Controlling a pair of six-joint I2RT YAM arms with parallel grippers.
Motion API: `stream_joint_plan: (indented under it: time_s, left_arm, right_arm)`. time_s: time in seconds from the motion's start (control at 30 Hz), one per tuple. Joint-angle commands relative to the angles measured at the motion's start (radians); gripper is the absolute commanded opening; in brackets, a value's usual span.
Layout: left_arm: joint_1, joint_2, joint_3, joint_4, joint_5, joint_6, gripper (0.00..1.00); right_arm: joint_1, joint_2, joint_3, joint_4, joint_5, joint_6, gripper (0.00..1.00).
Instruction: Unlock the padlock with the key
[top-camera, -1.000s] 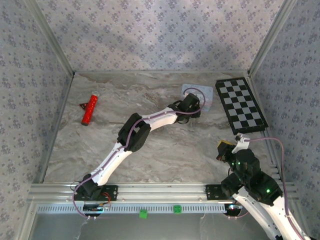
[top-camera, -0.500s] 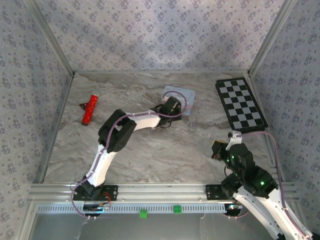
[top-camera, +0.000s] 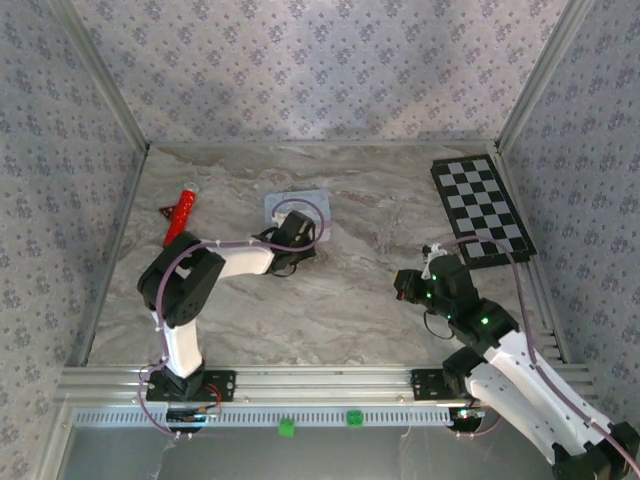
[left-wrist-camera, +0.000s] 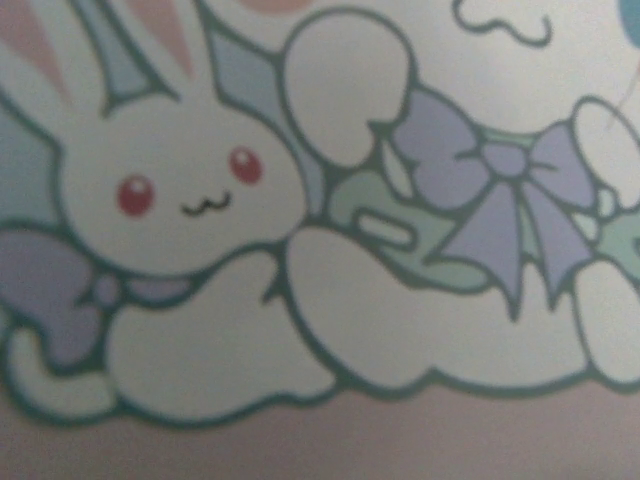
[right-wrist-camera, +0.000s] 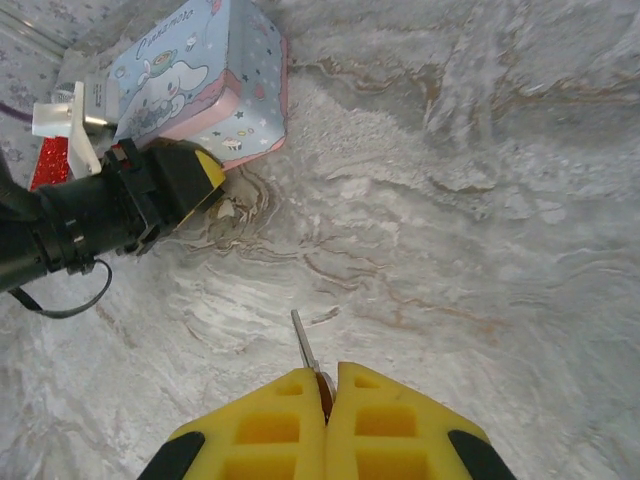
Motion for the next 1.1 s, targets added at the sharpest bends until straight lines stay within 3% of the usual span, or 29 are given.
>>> stream_joint_plan:
  time_s: [0.0, 0.47, 0.73, 1.07]
  left_arm:
    - [-0.015, -0.055, -0.074, -0.043, 0.022, -0.064, 0.11]
    - [-0.076, -0.216, -0.283, 0.067, 0.071, -0.081, 0.19]
    - [-0.082, -0.249, -0.371, 0.133, 0.102, -0.087, 0.19]
    - [-0.084, -0.322, -0.518, 0.288, 0.062, -0.069, 0.28]
  right_arm:
    - [-0.001, 0.042, -0.020, 0.091, -0.055, 0.045, 0.00]
    - [0.077, 0.267, -0.029, 0.272, -0.074, 0.140, 0.00]
    - [0.137, 0.322, -0.022, 0.293, -0.038, 0.166, 0.00]
    - [0.174, 0.359, 0.020, 0.289, -0.014, 0.158, 0.00]
